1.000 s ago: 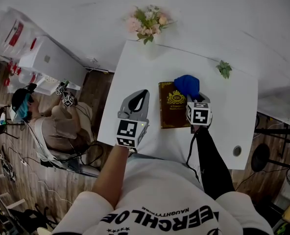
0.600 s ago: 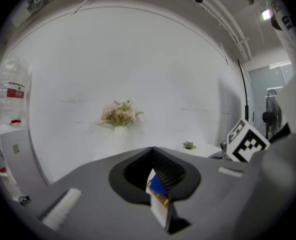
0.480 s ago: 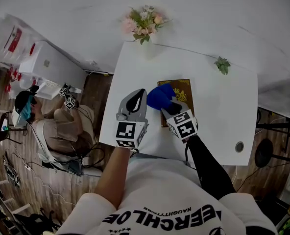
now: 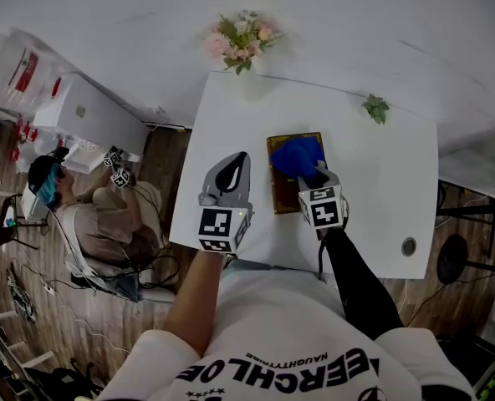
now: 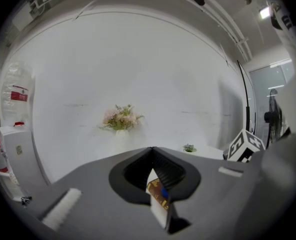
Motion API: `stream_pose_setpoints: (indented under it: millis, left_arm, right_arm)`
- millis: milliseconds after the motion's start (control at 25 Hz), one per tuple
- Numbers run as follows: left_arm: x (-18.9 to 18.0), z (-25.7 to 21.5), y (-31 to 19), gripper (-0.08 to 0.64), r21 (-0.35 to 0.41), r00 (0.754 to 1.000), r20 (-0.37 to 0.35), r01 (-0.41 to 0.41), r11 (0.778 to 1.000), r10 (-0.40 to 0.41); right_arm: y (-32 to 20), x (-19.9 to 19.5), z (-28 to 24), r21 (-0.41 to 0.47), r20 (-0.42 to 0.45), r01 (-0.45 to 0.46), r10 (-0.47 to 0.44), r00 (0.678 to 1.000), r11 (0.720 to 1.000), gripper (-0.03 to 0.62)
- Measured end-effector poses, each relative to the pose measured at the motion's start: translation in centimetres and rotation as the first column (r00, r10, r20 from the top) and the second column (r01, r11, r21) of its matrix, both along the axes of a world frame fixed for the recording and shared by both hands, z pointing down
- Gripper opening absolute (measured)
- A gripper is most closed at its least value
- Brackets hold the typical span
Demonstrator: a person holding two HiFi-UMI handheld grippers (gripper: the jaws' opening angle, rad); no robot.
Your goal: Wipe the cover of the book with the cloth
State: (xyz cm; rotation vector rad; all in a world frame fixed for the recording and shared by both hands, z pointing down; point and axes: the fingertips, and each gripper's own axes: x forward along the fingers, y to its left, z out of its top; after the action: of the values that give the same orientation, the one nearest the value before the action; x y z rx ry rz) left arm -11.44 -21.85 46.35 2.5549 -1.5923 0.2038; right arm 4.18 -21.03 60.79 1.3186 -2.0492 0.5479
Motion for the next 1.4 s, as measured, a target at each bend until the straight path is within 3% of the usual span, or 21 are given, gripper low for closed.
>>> stream_pose_setpoints:
  millis: [200,360,520,640,760,880,960,1120,1280,1400]
  left_arm:
    - [1.1,0.3,0.6,0.057,-0.018,1.000,0.009,-0.026,1.000,0.026]
    - [1.9,0.2,1.0,0.057,-0.016,0.999,0.017,-0.041,0.999,0.041]
    - [1.9,-0.2,1.2,0.057,-0.008,0.999,0.016,-0.034,0.999,0.034]
    - [2.0,-0.2,1.6,0.057,-0.009,0.999,0.021,-0.031,0.999,0.031]
    - [2.0,-0.4,2.1,0.057,-0.010,0.999,0.029,-0.031,0.999,0.032]
    - [1.6,-0.6,2.5,0.057,-0.004,0.999,0.030,-0.019,1.000,0.019]
    - [1.3,-0.5,2.7,0.057,-0.004,1.000,0.030,-0.008,1.000,0.008]
    - [1.3,-0.5,3.1,0.057,0.000,0.999,0.037,-0.001,1.000,0.001]
    - [1.6,-0.6,3.5,0.057,0.004,0.999,0.035,-0.004,1.000,0.004]
    - [2.0,-0.4,3.8,0.057,0.004,0.999,0.037,-0.010,1.000,0.010]
  right_arm:
    - [-0.1,5.9,0.0,0.017,-0.051,-0.210,0.211,0.976,0.977,0.133]
    - [-0.1,5.9,-1.3,0.058,0.014,-0.225,0.225,0.974,0.973,0.133]
    - [0.2,2.2,-3.9,0.152,0.145,-0.103,0.081,0.986,0.983,0.133]
    - [2.1,-2.4,-3.2,0.106,0.200,0.081,-0.102,0.974,0.991,0.133]
    - [5.0,-5.9,-0.9,0.013,0.182,0.259,-0.257,0.949,0.966,0.133]
    - [5.8,-6.5,0.0,0.000,0.120,0.297,-0.295,0.948,0.955,0.133]
    - [5.2,-5.5,-0.2,0.002,0.090,0.253,-0.252,0.963,0.967,0.133]
    - [3.9,-0.9,-0.1,0.013,0.025,0.060,-0.060,0.998,0.998,0.133]
    - [3.6,4.2,0.6,0.019,-0.034,-0.126,0.127,0.991,0.992,0.133]
    - [4.0,6.1,1.0,0.013,-0.038,-0.200,0.201,0.979,0.980,0.133]
